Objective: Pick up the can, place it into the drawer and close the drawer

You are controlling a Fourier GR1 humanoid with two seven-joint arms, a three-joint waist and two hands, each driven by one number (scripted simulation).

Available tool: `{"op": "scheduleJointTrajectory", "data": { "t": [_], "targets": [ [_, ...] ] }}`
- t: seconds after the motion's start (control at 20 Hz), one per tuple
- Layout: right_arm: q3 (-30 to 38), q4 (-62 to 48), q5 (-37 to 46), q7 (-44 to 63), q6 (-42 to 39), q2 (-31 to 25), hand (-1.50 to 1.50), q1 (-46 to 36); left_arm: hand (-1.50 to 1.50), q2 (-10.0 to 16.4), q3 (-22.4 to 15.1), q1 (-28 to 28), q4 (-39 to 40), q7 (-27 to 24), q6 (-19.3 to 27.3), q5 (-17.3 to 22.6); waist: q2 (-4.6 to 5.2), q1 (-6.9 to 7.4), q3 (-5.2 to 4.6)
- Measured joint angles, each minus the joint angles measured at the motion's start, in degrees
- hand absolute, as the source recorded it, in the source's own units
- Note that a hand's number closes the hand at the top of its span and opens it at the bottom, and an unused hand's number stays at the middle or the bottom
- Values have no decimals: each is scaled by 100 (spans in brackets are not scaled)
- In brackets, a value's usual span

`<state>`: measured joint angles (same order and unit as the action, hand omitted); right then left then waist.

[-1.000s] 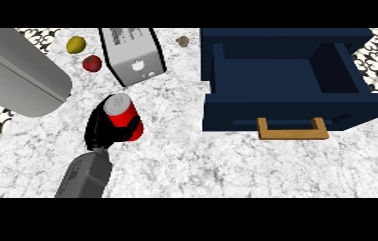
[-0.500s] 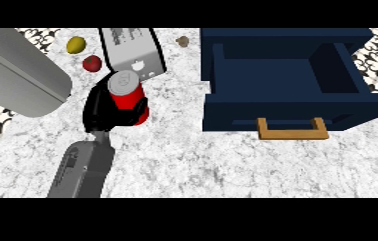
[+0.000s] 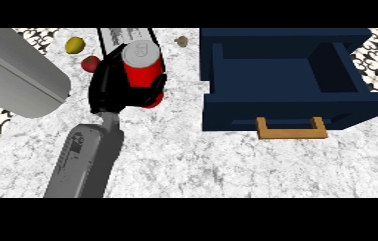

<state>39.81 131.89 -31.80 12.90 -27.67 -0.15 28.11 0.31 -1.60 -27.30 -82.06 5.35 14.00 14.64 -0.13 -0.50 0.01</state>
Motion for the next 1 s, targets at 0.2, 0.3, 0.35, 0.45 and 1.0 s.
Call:
{"op": "scheduleJointTrajectory", "data": {
  "t": [0.2, 0.3, 0.35, 0.45, 1.0],
  "targets": [
    [5, 95, -77, 197, 164, -65, -150, -79, 150, -14, -102, -485, 48, 238, 329, -135, 4, -9, -1],
    [88, 28, -116, 215, 132, -98, -150, -115, 150, -11, -121, -765, 118, 386, 468, -192, 6, -13, -1],
    [22, 22, -69, 170, 144, -76, -150, -77, 150, -15, -173, -924, 136, 467, 604, -217, 6, -19, 0],
    [36, 35, -41, 176, 118, -61, -150, -107, 150, -20, -227, -1249, 353, 518, 748, -195, 10, -33, 1],
    [107, -80, -110, 264, 17, -72, -150, -271, 150, -26, -529, -2875, 1487, 678, 1615, 62, 20, -70, 1]
  ]
}}
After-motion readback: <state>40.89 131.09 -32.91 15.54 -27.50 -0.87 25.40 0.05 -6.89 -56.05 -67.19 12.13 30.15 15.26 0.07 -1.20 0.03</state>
